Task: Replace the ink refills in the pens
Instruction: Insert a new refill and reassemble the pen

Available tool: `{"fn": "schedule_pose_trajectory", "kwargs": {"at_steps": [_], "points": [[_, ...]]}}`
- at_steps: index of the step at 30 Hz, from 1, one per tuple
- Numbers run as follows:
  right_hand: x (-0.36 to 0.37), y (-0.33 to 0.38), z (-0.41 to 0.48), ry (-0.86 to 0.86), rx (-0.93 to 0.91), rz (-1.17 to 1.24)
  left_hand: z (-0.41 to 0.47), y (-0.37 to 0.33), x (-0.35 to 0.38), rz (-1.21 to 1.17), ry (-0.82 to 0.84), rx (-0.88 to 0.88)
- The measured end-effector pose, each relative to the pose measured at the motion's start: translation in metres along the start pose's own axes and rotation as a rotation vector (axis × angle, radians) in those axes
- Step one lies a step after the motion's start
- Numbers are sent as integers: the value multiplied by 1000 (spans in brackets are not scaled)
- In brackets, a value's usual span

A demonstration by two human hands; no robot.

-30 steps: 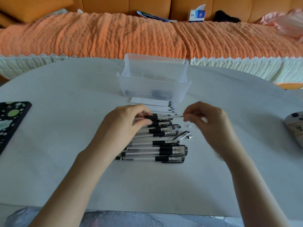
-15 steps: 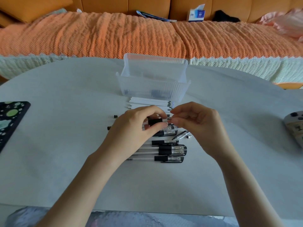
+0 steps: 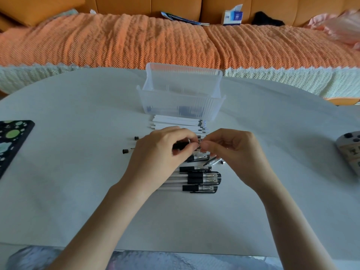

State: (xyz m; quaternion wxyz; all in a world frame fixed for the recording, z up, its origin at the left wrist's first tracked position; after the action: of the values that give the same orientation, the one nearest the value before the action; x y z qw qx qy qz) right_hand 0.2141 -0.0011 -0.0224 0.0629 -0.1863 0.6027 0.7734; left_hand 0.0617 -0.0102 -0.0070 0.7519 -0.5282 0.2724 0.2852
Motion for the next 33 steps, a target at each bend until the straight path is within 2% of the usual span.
{"fn": "schedule_pose_trajectory", "kwargs": {"at_steps": [5,8,11,15,18,28,33], "points": [[-5,8,-1,-30,-75,-60,1,2,-3,-50,-18,-37],[-24,9,-1,-113,-93,-120,3,14,-6,-115,-3,-108],[-49,1,-1,-162,-36,-285,3,19,-5,-97,18,-138],[-63,-19,-3,-136,76,-568,2,15,1,-76,56,-129],[-62,-34,-4,-82,159,-668,2,14,2,-74,62,-129],[-60,-43,-2,-51,201,-723,1,14,5,-48,112,-138],[-52,-29,-1,-30,106,-601,2,14,4,-61,113,-137]]}}
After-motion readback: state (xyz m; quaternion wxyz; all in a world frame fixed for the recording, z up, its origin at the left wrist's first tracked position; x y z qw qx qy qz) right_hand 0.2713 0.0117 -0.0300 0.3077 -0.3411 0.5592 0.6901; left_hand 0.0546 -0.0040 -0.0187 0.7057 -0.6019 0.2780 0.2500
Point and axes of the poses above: each hand's wrist, its own z-axis towards the middle knuckle, its own x-axis out of the palm, y = z × x, the point moved 7 cm from there along z, towards the middle knuckle, and after that the axes turned 7 degrees about -x, right-handed, at the moved point
